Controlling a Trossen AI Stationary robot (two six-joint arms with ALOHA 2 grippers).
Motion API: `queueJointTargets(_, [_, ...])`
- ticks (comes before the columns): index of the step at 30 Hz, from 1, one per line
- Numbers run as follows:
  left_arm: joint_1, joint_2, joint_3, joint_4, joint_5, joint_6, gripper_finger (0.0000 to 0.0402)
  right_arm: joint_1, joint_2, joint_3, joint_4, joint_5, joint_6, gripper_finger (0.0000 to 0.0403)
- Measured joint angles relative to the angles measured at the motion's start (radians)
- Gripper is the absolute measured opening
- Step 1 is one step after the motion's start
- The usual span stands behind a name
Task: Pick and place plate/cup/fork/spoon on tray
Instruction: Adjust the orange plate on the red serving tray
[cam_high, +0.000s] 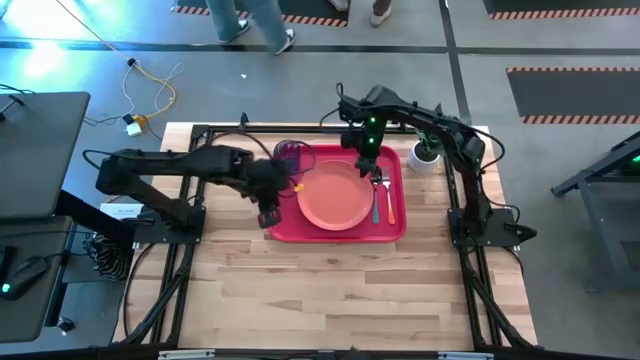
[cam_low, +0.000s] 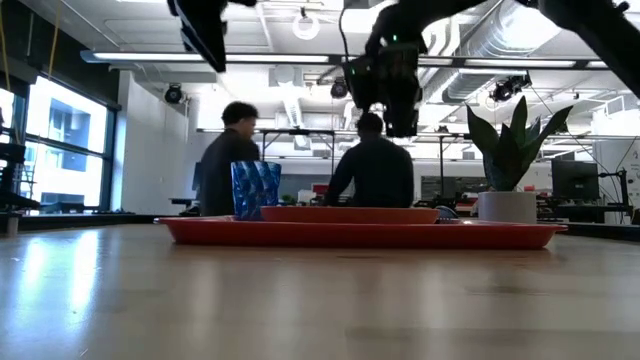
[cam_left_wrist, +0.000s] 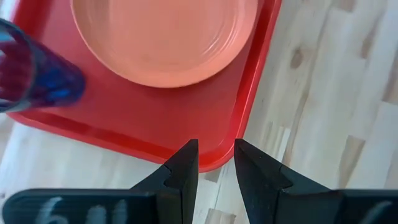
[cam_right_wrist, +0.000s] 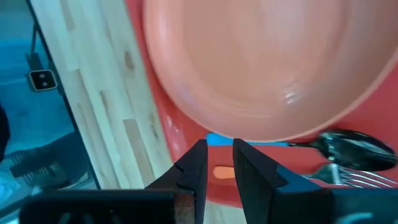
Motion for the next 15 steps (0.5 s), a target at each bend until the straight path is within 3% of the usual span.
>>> queueJointTargets(10, [0.0,-0.223,-0.126,0.053,-0.01,0.017,0.0092,0.146,-0.076,0.0,0.172,0.013,0.178,0.0067])
queueJointTargets(15, [0.0,-0.311,-0.193,0.09,-0.01,-0.005,0.0092,0.218,-0.078,0.0,0.206,0.123,0.281,0.0067])
